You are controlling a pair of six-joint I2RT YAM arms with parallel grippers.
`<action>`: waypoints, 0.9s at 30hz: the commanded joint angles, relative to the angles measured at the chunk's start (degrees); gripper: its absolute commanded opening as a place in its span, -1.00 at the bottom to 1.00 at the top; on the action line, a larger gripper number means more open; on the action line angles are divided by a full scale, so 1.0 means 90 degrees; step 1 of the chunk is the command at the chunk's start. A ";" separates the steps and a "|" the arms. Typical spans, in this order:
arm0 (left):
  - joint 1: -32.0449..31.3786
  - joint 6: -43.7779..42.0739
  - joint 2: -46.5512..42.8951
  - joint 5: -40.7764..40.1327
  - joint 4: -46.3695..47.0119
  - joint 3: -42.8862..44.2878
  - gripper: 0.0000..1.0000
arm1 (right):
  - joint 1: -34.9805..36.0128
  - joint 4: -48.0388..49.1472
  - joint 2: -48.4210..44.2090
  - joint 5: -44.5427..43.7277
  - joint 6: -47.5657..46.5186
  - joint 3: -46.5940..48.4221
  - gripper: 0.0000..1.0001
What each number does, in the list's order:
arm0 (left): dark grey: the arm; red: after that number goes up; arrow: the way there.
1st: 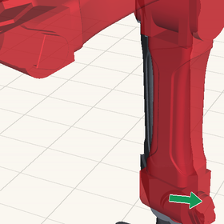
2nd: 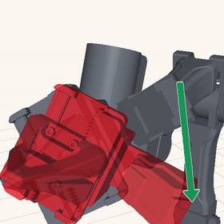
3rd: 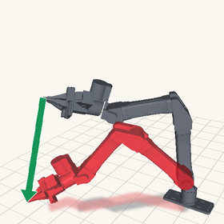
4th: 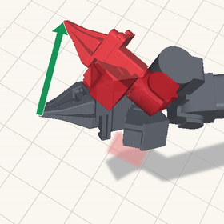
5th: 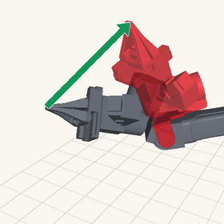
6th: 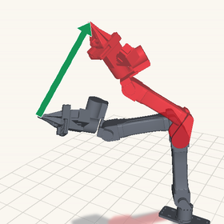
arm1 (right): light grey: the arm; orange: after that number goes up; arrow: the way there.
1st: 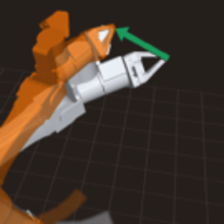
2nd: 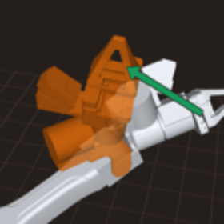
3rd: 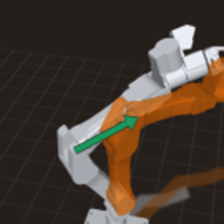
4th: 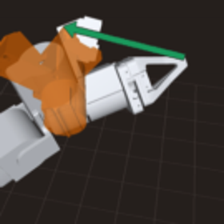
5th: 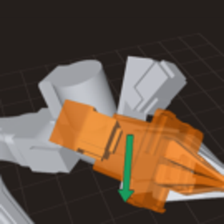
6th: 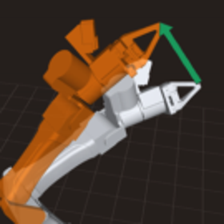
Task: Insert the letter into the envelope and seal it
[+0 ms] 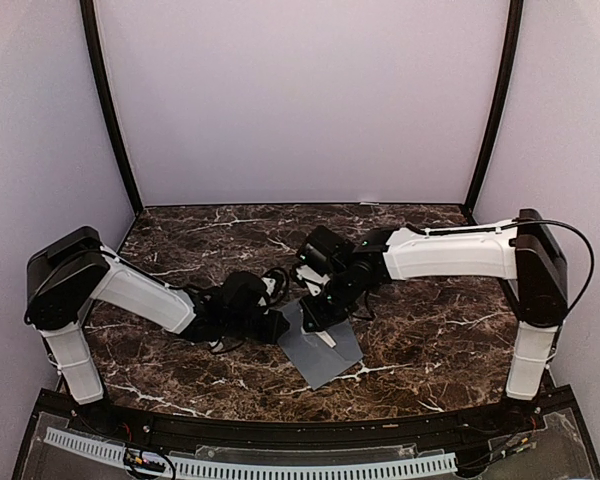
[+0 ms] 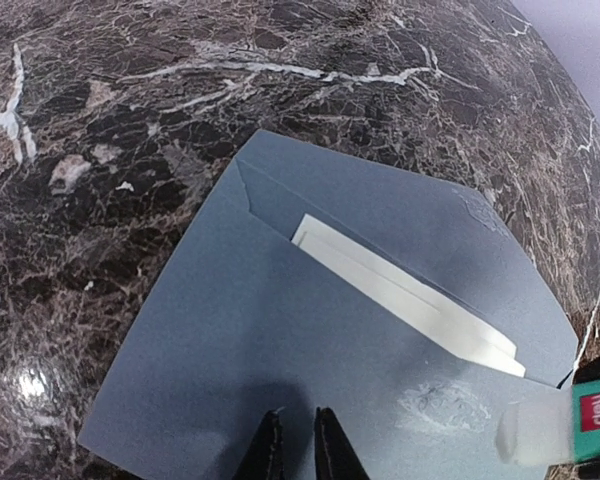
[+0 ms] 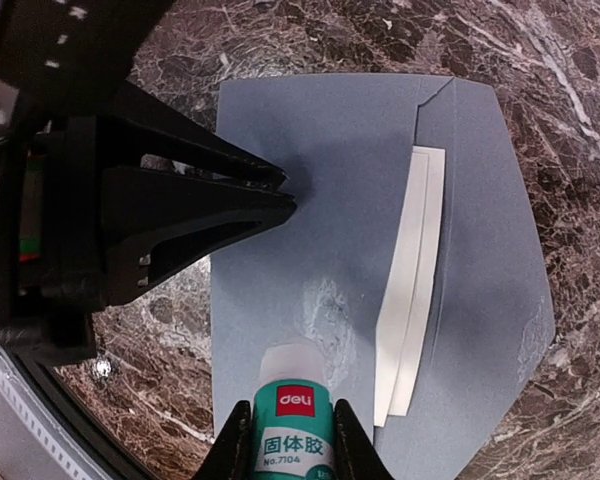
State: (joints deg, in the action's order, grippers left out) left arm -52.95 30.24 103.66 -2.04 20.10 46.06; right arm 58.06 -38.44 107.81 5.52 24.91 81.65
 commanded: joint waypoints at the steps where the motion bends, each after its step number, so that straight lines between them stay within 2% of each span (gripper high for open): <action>1: 0.0101 -0.0116 0.0093 0.0202 0.0153 0.0018 -0.75 | -0.0027 -0.0053 0.0363 -0.0138 0.0182 0.0469 -1.00; 13: 0.0194 -0.0031 0.0411 0.0707 0.0472 -0.0108 -0.84 | -0.0045 0.0151 0.1185 -0.0948 0.0406 0.0573 -1.00; 27: 0.0200 -0.0001 0.0436 0.0453 0.0446 -0.0168 -0.88 | 0.0123 0.0121 0.0536 -0.1045 0.0547 -0.0442 -1.00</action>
State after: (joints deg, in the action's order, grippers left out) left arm -51.27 30.22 106.83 2.96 26.28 45.98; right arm 58.48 -33.74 114.59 -2.79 28.75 81.43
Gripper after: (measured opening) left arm 0.061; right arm 0.205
